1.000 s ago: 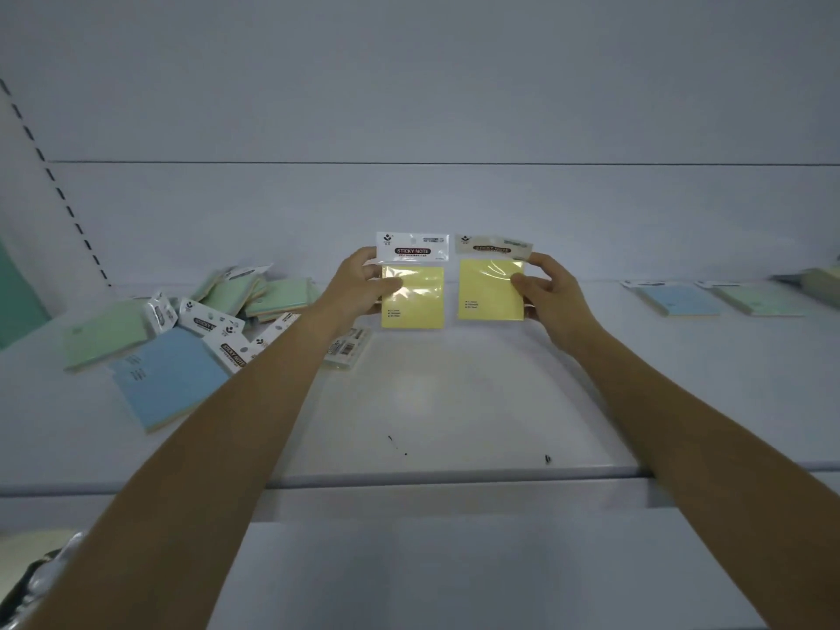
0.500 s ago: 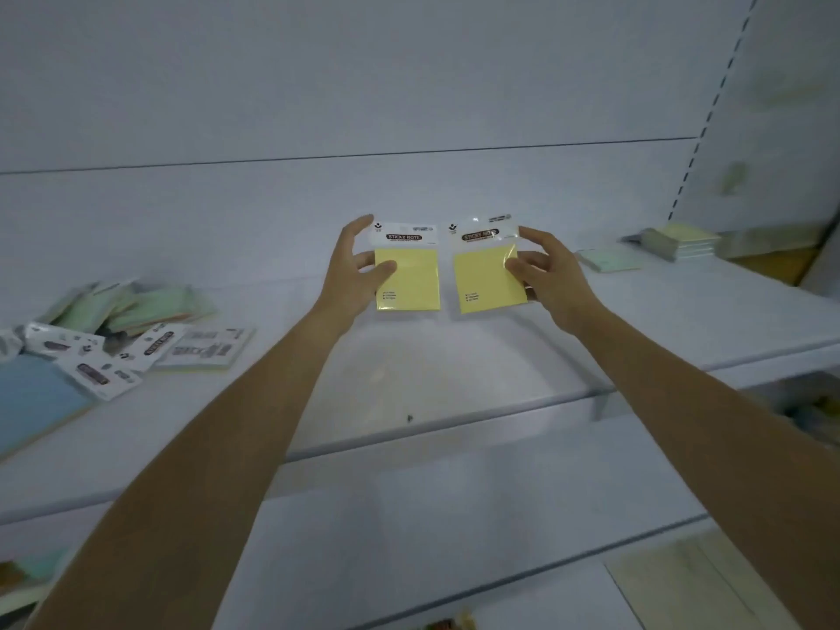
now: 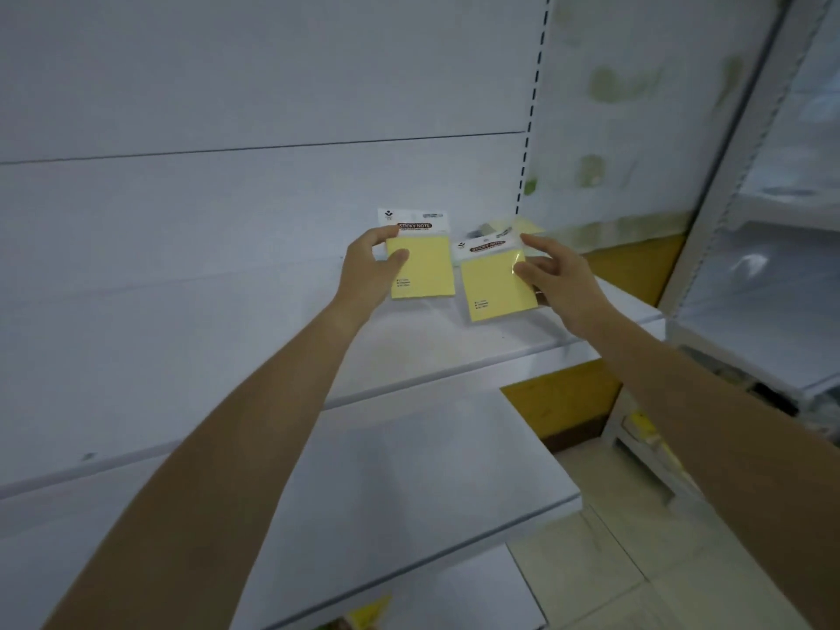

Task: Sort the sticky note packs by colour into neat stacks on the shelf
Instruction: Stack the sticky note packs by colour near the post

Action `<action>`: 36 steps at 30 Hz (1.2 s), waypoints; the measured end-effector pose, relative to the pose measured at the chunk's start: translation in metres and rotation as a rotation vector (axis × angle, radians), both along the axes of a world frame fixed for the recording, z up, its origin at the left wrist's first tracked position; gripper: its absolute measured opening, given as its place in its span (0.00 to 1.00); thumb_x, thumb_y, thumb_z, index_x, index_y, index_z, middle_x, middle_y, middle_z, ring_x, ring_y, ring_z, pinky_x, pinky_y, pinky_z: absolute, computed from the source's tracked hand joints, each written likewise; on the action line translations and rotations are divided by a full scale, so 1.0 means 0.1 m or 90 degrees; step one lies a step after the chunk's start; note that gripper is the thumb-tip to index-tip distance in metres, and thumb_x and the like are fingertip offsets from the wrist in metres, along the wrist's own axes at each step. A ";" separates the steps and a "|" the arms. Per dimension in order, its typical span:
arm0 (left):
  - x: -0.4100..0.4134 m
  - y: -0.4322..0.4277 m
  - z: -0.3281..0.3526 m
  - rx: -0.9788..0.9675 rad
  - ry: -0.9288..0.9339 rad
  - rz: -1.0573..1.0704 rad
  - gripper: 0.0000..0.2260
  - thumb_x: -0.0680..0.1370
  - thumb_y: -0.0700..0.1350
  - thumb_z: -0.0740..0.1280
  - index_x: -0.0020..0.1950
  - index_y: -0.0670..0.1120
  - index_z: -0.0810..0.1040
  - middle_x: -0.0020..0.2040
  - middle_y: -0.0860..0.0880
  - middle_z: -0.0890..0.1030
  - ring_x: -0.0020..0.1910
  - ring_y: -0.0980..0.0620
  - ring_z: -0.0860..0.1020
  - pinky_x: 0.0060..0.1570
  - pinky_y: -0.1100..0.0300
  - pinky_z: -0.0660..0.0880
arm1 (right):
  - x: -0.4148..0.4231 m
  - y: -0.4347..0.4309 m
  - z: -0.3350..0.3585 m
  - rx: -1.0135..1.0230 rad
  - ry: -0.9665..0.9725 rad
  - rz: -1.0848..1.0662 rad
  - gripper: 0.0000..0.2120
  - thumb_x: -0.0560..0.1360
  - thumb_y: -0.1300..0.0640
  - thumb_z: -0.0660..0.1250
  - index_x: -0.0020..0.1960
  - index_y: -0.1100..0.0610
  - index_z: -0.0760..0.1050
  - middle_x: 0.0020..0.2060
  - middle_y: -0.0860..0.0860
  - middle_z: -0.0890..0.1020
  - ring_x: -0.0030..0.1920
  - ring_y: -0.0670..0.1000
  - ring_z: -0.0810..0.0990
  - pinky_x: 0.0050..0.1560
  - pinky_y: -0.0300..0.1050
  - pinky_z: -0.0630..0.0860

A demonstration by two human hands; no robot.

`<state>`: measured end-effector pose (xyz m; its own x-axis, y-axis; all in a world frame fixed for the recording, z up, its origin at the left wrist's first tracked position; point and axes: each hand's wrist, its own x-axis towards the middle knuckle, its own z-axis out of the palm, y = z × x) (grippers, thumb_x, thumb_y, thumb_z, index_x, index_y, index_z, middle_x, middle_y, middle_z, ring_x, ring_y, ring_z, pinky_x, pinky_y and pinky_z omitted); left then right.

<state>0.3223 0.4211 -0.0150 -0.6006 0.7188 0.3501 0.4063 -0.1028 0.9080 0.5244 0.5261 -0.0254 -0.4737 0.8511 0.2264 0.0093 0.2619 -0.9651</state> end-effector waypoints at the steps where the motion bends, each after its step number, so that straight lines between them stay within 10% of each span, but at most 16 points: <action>1: 0.06 0.12 0.01 -0.006 0.009 -0.001 0.15 0.76 0.36 0.65 0.62 0.40 0.74 0.65 0.43 0.74 0.65 0.48 0.72 0.60 0.62 0.69 | 0.07 0.11 -0.01 0.000 0.002 -0.005 0.20 0.76 0.62 0.63 0.67 0.54 0.67 0.50 0.54 0.79 0.44 0.47 0.79 0.42 0.41 0.80; 12: 0.06 1.26 0.17 -0.005 0.053 0.028 0.15 0.76 0.37 0.64 0.63 0.41 0.74 0.66 0.43 0.74 0.65 0.48 0.72 0.63 0.58 0.68 | 0.32 1.43 0.16 0.008 0.028 -0.081 0.21 0.77 0.62 0.61 0.69 0.58 0.64 0.53 0.53 0.74 0.50 0.51 0.76 0.36 0.32 0.79; 16: 0.06 1.59 0.19 -0.004 0.033 0.040 0.16 0.75 0.37 0.65 0.63 0.41 0.74 0.66 0.43 0.74 0.65 0.47 0.72 0.67 0.53 0.69 | 0.20 1.83 0.20 -0.004 0.004 -0.080 0.21 0.76 0.62 0.62 0.69 0.58 0.65 0.55 0.54 0.76 0.53 0.53 0.76 0.51 0.46 0.79; 24: -0.07 1.88 0.18 0.011 0.002 0.145 0.17 0.76 0.37 0.65 0.65 0.40 0.72 0.67 0.43 0.73 0.67 0.50 0.70 0.64 0.63 0.65 | -0.36 2.38 0.27 -0.001 -0.045 0.017 0.19 0.76 0.63 0.62 0.67 0.63 0.68 0.42 0.50 0.78 0.46 0.52 0.76 0.45 0.43 0.77; 36: 0.12 2.15 0.17 0.010 -0.062 0.197 0.17 0.75 0.37 0.65 0.64 0.39 0.73 0.66 0.42 0.73 0.66 0.47 0.71 0.68 0.53 0.68 | -0.54 2.69 -0.01 0.161 -0.229 -0.010 0.17 0.73 0.55 0.67 0.61 0.59 0.74 0.56 0.57 0.80 0.57 0.53 0.77 0.58 0.43 0.70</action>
